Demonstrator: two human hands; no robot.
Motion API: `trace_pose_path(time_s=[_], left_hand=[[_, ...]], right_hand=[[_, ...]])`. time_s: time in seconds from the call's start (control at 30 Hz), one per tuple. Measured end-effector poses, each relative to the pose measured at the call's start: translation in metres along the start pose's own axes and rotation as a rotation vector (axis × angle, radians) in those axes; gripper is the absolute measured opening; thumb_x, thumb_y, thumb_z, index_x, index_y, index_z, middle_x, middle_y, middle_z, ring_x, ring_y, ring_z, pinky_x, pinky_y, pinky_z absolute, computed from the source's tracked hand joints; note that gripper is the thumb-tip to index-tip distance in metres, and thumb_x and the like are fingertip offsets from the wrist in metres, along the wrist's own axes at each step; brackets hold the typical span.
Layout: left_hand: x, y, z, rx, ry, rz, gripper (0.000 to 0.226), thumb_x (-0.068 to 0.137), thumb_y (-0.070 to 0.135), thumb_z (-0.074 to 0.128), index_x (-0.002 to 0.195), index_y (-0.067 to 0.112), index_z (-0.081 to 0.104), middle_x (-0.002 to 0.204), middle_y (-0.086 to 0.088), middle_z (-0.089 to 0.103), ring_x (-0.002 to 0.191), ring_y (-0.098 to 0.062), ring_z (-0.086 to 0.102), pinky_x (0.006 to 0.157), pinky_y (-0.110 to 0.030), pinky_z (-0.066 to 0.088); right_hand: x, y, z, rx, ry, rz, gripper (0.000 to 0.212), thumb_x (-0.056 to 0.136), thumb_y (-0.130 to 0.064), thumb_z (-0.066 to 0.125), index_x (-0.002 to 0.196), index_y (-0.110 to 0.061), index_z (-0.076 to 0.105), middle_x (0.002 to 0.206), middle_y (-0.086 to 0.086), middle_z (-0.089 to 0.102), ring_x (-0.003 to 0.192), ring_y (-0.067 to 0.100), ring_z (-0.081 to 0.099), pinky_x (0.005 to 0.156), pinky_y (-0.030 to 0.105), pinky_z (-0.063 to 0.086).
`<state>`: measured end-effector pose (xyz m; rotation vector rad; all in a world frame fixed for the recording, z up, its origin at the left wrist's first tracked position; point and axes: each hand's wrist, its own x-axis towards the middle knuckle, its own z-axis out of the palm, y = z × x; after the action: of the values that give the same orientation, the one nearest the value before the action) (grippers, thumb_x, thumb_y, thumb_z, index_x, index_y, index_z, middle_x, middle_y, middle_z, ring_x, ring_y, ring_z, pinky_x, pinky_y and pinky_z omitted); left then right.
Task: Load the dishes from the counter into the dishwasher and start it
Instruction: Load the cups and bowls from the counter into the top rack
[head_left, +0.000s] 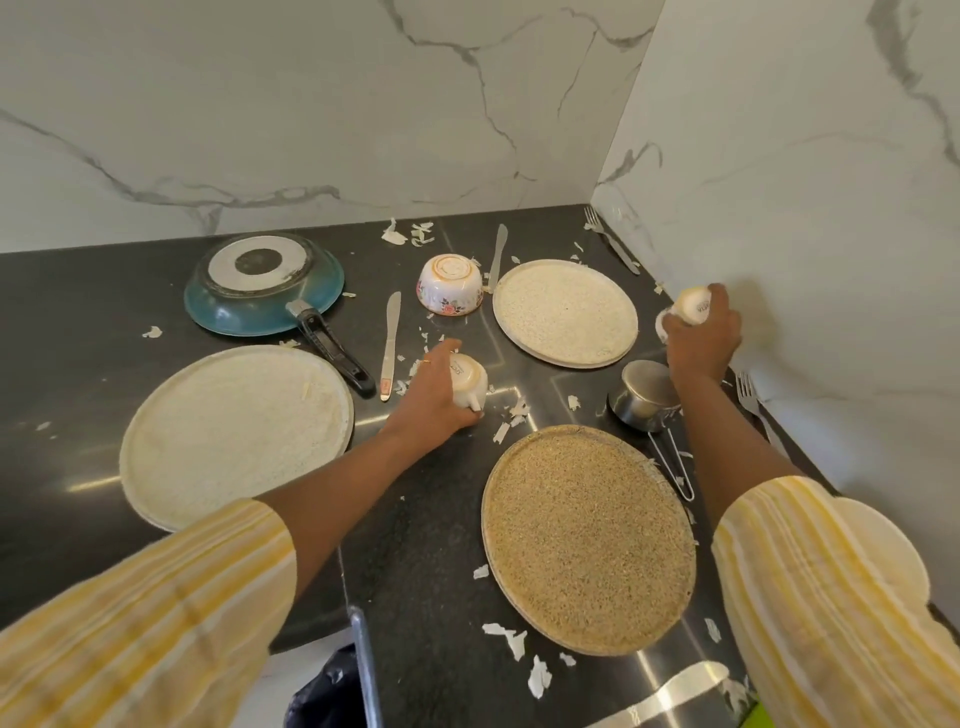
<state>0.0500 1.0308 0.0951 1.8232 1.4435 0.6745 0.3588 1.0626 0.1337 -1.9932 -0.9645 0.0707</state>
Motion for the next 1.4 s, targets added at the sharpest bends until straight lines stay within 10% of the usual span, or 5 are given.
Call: trace_pose_path(time_s=[0.83,1.4], left_hand=[[-0.256,-0.087,-0.102,-0.161,0.01,0.247,0.084,0.073,0.013,0.077,0.142,0.01,0.029,0.134,-0.012,0.039,0.123,-0.024,0.036,0.096,-0.018,0.025],[-0.461,-0.162,-0.005,-0.031,-0.408,0.183,0.07,0.069,0.015,0.08,0.127,0.011,0.042,0.123,-0.011,0.048,0.112,-0.027,0.047,0.099,-0.037,0.041]], right_hand=[[-0.465,-0.1,-0.055,0.076,0.033,-0.038,0.071,0.073,-0.019,0.078,0.133,0.002,0.046,0.125,0.019,0.057,0.116,0.03,0.054,0.097,0.029,0.04],[-0.757,0.026,-0.135,-0.041,0.008,0.388,0.066,0.073,-0.024,0.077,0.13,-0.005,0.049,0.123,0.014,0.057,0.112,0.031,0.054,0.092,0.033,0.045]])
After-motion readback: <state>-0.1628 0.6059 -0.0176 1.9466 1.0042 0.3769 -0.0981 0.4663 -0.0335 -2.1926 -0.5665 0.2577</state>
